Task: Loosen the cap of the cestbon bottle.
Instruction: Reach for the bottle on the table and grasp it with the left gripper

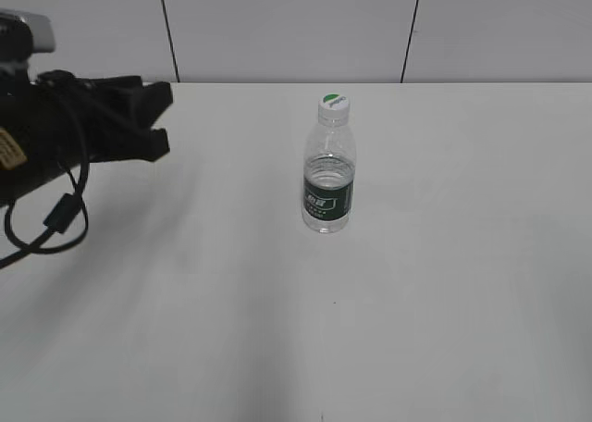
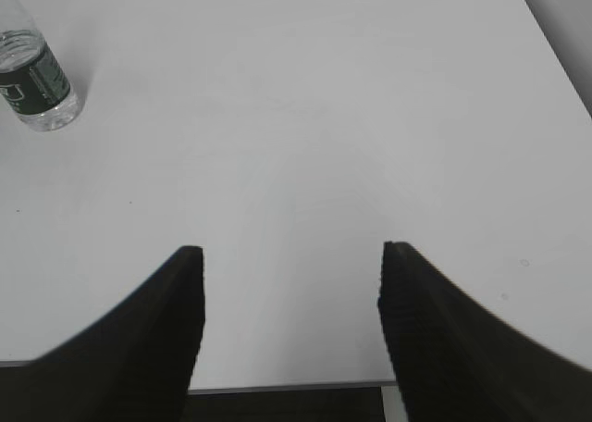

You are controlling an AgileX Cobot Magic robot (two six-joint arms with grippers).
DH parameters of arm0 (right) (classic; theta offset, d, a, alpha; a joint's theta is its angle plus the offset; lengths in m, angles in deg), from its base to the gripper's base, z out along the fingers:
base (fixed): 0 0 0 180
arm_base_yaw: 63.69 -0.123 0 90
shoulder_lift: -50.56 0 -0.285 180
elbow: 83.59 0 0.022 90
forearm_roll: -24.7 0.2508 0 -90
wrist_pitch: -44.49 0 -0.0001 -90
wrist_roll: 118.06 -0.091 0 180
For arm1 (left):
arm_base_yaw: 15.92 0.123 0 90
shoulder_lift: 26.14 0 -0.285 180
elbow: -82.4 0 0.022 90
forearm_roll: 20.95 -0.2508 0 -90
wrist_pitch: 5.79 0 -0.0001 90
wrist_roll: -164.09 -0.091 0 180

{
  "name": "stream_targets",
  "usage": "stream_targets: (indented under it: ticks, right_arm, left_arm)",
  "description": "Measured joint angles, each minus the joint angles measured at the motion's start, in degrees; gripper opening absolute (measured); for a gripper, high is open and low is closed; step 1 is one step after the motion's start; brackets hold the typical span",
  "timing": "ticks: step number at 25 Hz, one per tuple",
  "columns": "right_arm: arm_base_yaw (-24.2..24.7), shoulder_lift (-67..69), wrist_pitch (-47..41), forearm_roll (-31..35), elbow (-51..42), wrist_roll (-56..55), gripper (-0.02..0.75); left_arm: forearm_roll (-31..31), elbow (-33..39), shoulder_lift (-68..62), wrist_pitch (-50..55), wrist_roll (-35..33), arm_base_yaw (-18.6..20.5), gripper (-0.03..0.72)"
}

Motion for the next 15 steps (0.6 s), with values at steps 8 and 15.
stream_targets:
  ticks: [8,15]
  right_arm:
    - [0.0,0.0,0.0,0.0,0.0,0.0,0.466]
    - [0.0,0.0,0.0,0.0,0.0,0.0,0.466]
  left_arm:
    - [-27.69,0.0,-6.35,-4.95,10.99,2.67,0.241]
    - [-35.25,-0.06,-16.15,-15.87,11.48,9.33,0.243]
